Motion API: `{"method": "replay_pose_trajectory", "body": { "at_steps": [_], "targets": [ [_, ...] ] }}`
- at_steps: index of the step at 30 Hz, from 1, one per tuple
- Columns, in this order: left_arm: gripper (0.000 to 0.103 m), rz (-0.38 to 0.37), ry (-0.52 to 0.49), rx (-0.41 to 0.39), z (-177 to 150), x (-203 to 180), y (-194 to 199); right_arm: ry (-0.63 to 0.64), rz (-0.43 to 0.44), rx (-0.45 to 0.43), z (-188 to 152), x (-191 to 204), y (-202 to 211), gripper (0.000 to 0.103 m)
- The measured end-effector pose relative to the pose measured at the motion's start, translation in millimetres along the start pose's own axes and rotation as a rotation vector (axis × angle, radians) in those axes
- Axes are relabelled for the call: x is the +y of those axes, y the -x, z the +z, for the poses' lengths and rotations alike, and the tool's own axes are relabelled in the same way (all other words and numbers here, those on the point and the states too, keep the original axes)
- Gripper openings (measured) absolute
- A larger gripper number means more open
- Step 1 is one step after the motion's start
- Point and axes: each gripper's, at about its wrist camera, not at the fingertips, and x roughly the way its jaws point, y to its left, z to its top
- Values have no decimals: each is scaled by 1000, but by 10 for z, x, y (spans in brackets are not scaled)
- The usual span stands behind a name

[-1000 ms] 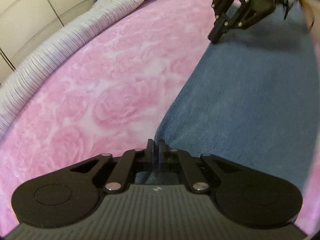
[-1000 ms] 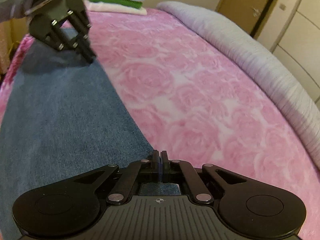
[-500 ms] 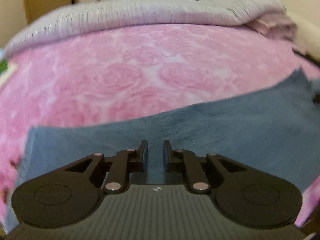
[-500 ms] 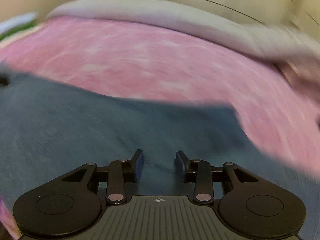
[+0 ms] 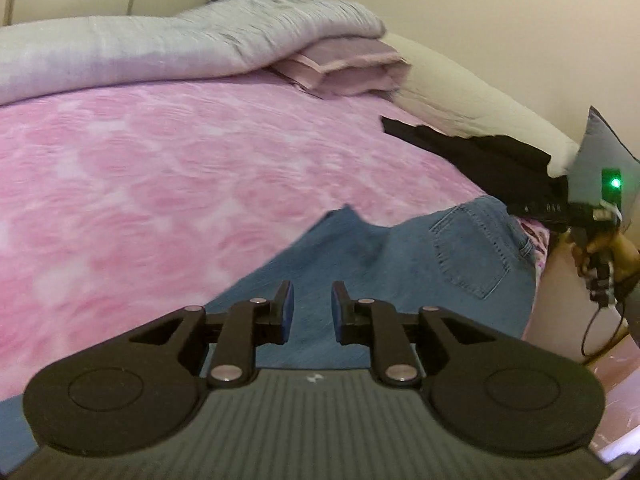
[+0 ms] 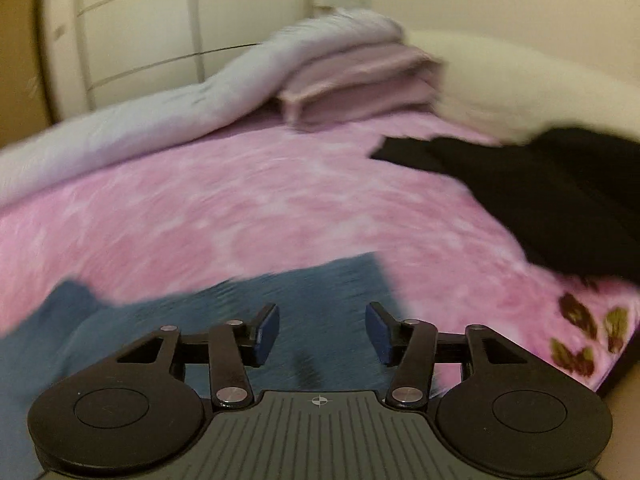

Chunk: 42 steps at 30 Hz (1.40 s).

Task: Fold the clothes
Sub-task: 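Lay the hems down near the waistband and open both tools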

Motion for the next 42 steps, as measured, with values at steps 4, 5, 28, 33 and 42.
{"method": "replay_pose_trajectory", "body": {
  "at_steps": [4, 5, 28, 33, 42],
  "targets": [
    [29, -21, 20, 10, 230, -107, -324, -132, 75, 56, 266, -465, -273, 53],
    [31, -25, 29, 13, 296, -119, -419, -153, 104, 77, 294, -517, -338, 53],
    [5, -20, 164, -2, 365, 65, -1670, -114, 69, 38, -171, -418, -555, 9],
    [4, 185, 94, -97, 414, 45, -1470, 5, -60, 7, -123, -162, -542, 26],
    [5, 206, 60, -93, -90, -167, -107, -111, -47, -119, -419, -322, 419, 45]
  ]
}}
